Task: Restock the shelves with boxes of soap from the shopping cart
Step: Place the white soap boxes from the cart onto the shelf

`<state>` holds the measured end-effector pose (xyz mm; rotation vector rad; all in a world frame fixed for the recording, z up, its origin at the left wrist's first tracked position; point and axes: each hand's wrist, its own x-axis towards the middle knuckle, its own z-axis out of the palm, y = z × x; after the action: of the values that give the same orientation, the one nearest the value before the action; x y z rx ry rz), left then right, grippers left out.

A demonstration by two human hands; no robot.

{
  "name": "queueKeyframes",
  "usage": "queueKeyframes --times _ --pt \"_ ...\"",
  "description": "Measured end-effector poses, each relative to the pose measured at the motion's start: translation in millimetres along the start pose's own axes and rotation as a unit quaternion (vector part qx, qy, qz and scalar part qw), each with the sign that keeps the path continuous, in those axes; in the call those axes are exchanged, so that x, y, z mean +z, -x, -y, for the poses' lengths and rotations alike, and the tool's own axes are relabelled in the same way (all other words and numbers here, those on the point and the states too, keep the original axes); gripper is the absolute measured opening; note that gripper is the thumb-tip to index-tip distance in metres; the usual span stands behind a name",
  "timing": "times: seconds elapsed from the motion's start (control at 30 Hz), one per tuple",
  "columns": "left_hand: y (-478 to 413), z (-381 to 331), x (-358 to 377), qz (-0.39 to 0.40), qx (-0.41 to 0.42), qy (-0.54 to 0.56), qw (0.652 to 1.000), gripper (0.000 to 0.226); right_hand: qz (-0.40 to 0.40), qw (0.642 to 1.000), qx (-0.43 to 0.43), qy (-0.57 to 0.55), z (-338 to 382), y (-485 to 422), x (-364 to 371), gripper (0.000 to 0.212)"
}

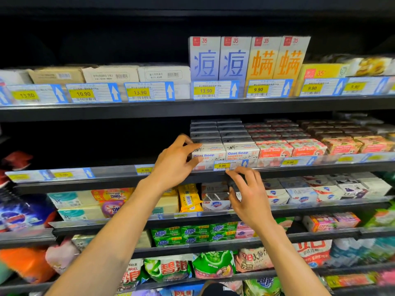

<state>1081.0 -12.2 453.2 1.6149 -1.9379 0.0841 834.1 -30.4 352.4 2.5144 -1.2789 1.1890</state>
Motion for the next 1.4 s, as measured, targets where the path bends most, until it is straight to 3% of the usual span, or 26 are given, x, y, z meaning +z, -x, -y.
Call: queueKeyframes --times 0.27,0.4,0.7,1.03,1.4 --pt "16.5 -13.6 -7.7 0.008 0.029 -0.137 0.99 0.056 0.056 0.997 0.007 0.059 21.2 7.7 -40.9 0.057" --pt "59.0 -46.8 -11.6 -0.051 0.031 -0.077 0.995 0.038 0.098 0.989 0.083 0.069 30.4 35.7 -75.5 0.06" --pt "146.4 -116.0 37.4 0.161 0.095 -0.017 0.982 0.059 0.139 0.947 0.254 0.137 32.4 153.8 -170.8 0.061" --pt "130.2 -272.9 133.0 0.252 0.256 0.054 0.932 0.058 0.075 0.876 0.439 0.186 -41.5 283.6 -280.1 0.058" --pt "87.1 -510.3 284.9 0.318 0.35 0.088 0.877 0.059 0.032 0.821 0.543 0.176 -198.9 398.6 -408.5 0.063"
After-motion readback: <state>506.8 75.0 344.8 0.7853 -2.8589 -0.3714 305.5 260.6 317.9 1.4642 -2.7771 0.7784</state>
